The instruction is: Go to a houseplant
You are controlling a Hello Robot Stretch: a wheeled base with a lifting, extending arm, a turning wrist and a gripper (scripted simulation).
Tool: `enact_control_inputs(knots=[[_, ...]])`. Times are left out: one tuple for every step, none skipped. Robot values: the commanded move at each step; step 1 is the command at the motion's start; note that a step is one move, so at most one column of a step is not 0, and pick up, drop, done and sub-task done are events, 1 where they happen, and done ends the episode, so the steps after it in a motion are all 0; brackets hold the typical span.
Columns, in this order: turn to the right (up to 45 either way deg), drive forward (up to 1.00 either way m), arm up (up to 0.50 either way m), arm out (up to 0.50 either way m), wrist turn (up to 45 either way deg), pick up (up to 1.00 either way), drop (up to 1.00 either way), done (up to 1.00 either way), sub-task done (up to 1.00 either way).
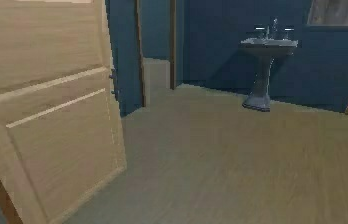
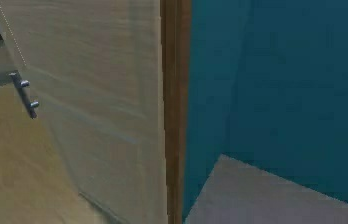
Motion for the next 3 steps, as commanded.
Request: enact_control_inputs(knots=[[0.0,1.00,0.00,0.00,0.0,0.00,0.00,0.00,0.00],[0.0,1.00,0.00,0.00,0.0,0.00,0.00,0.00,0.00],[3.0,0.00,0.00,0.00,0.0,0.00,0.00,0.00,0.00]])
